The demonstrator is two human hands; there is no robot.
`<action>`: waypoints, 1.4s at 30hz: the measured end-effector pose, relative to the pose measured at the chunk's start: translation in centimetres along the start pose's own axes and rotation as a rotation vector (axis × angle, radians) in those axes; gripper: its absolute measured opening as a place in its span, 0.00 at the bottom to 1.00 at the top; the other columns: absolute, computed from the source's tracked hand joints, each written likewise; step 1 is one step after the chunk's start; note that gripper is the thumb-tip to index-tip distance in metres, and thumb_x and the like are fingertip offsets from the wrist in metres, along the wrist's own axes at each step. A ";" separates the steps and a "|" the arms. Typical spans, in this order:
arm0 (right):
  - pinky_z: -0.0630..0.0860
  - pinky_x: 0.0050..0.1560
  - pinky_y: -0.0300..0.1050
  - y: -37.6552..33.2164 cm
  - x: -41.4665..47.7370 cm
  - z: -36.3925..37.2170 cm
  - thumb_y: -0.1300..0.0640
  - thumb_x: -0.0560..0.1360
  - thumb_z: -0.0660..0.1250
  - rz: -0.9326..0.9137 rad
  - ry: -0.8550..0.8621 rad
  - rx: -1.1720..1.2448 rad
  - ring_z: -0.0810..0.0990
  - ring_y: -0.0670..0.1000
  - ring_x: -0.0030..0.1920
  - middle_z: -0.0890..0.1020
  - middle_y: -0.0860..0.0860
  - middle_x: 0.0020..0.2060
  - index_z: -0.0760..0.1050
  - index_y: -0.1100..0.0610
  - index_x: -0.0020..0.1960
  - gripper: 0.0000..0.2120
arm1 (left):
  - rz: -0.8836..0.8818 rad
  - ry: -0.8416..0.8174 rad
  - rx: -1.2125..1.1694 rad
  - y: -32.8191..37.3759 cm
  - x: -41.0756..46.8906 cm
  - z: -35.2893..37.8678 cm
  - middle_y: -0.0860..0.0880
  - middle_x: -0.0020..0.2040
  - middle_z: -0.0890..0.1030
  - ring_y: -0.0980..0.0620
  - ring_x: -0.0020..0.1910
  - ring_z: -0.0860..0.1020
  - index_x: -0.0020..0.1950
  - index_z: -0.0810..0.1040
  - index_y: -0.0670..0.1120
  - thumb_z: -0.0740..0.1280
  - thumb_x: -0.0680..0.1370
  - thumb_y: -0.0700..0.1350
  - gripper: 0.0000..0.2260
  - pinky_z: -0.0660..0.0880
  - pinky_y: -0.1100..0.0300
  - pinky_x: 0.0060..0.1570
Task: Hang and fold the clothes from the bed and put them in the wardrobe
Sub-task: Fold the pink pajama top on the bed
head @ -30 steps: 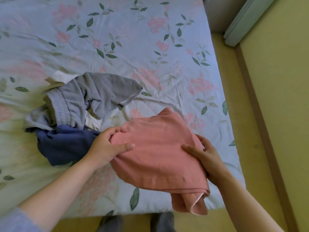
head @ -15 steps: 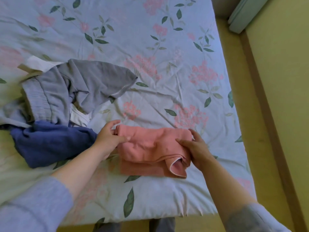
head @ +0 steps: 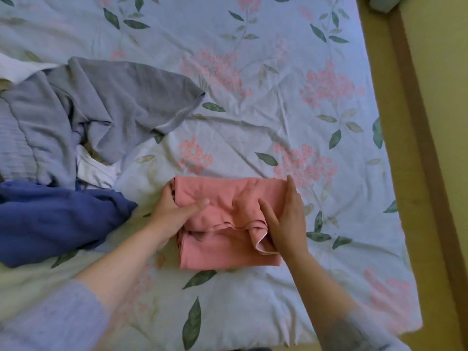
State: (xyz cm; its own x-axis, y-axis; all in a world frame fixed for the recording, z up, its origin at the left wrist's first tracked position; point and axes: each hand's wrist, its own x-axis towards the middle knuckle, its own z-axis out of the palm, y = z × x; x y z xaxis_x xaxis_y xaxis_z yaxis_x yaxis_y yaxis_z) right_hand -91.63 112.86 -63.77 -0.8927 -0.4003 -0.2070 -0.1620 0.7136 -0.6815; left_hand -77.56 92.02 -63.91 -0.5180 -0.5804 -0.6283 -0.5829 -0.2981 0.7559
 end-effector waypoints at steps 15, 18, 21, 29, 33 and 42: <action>0.45 0.76 0.65 -1.6 -3.0 0.6 0.60 0.69 0.58 -0.367 -0.002 -0.250 0.49 0.60 0.79 0.56 0.60 0.78 0.64 0.50 0.76 0.35 | 0.329 0.303 0.831 -0.4 -2.5 2.4 0.37 0.76 0.58 0.35 0.73 0.59 0.79 0.44 0.49 0.76 0.68 0.50 0.51 0.60 0.43 0.70; 0.46 0.75 0.67 -1.8 -3.1 1.0 0.52 0.73 0.61 -0.482 -0.050 -0.283 0.56 0.55 0.78 0.68 0.54 0.74 0.75 0.48 0.69 0.24 | 0.651 0.219 1.067 -0.2 -3.2 3.6 0.38 0.78 0.56 0.34 0.76 0.55 0.76 0.62 0.44 0.65 0.74 0.56 0.33 0.54 0.36 0.72; 0.52 0.73 0.69 0.0 -2.3 0.6 0.47 0.75 0.65 -0.517 -0.060 -0.350 0.61 0.56 0.76 0.71 0.52 0.72 0.79 0.49 0.64 0.19 | 0.657 -0.004 1.233 -0.9 -2.7 4.2 0.42 0.78 0.58 0.37 0.77 0.54 0.77 0.63 0.50 0.60 0.75 0.62 0.33 0.52 0.35 0.72; 0.55 0.70 0.72 3.9 -2.1 0.9 0.47 0.76 0.58 -0.578 -0.114 -0.515 0.56 0.56 0.78 0.63 0.51 0.76 0.72 0.46 0.72 0.24 | 0.504 -0.197 1.448 -3.4 1.0 1.8 0.53 0.74 0.24 0.42 0.72 0.23 0.72 0.26 0.62 0.38 0.66 0.77 0.41 0.34 0.33 0.70; 0.46 0.72 0.72 2.8 -3.0 0.3 0.43 0.75 0.56 -0.459 -0.175 -0.440 0.55 0.53 0.78 0.64 0.49 0.76 0.75 0.46 0.69 0.24 | 0.485 -0.222 1.312 -3.9 0.3 2.2 0.56 0.76 0.29 0.46 0.73 0.25 0.77 0.37 0.64 0.38 0.68 0.77 0.39 0.35 0.36 0.72; 0.53 0.73 0.67 -0.9 -2.5 1.3 0.49 0.66 0.77 -0.131 -0.084 -0.418 0.56 0.62 0.77 0.61 0.58 0.76 0.69 0.55 0.72 0.38 | 0.198 0.161 0.656 -1.9 -2.3 3.0 0.42 0.79 0.41 0.43 0.78 0.45 0.79 0.42 0.50 0.80 0.62 0.57 0.59 0.52 0.48 0.76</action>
State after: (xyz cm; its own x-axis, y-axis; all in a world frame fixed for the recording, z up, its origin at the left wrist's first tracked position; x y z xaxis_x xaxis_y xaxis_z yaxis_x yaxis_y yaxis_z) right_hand -88.68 112.46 -63.56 -0.8190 -0.5357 -0.2057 -0.4427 0.8179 -0.3675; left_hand -77.16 96.24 -64.43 -0.5836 -0.6966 -0.4172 -0.7709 0.3139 0.5543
